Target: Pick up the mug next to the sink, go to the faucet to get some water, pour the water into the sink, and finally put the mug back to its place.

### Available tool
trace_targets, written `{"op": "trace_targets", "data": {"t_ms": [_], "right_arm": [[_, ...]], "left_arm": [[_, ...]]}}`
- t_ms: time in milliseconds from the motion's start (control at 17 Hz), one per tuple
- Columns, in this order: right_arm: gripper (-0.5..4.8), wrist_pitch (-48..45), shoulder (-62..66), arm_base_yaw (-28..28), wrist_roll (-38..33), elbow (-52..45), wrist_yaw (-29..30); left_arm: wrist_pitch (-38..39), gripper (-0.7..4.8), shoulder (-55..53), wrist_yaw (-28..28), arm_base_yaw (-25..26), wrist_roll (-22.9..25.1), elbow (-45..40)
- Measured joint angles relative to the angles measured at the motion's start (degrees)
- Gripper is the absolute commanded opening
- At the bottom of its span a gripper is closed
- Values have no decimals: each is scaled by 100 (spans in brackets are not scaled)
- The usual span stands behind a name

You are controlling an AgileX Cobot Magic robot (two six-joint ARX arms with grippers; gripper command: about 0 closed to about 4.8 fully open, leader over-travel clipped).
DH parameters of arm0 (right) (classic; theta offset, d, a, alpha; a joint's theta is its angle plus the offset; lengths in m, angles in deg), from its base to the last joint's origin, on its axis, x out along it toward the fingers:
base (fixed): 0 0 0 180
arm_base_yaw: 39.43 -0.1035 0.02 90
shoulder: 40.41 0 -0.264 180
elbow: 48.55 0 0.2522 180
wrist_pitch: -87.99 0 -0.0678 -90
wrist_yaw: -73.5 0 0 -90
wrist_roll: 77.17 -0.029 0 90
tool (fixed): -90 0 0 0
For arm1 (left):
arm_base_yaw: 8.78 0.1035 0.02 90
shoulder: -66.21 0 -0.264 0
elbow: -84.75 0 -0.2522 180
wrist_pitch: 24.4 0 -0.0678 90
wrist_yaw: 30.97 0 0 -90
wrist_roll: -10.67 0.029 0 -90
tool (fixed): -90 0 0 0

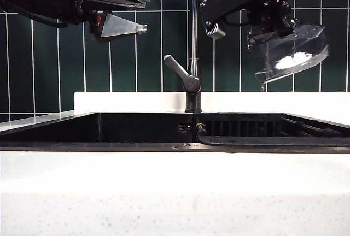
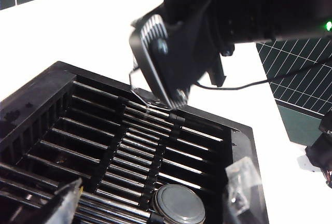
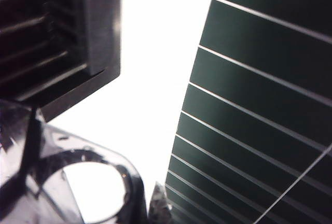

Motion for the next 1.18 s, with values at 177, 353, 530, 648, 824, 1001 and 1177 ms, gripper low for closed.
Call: {"op": "trace_targets", "data": {"t_ms": [177, 353, 530, 648, 824, 1001, 1177], "right_arm": [[-6, -144, -2, 79, -1178, 0, 278], [-6, -142, -2, 219, -2559, 0, 693], [-6, -17, -33, 452, -4350, -2, 1290], [-6, 118, -201, 695, -5333, -20, 1812], [-6, -629, -955, 1106, -6172, -525, 2688], [-6, -1794, -1773, 1545, -6559, -1447, 3392], [-6, -2826, -2293, 2015, -7007, -2509, 3842]], "left_arm": [[0, 362, 0, 0, -2, -57, 0], [2, 362, 0, 0, 0, -125, 0], [2, 362, 2, 0, 0, -205, 2], [0, 362, 7, 0, 0, -238, 4], [2, 362, 72, 0, 0, -245, 4], [-42, 361, 146, 0, 0, -247, 4], [-116, 360, 195, 2, -2, -264, 2]]}}
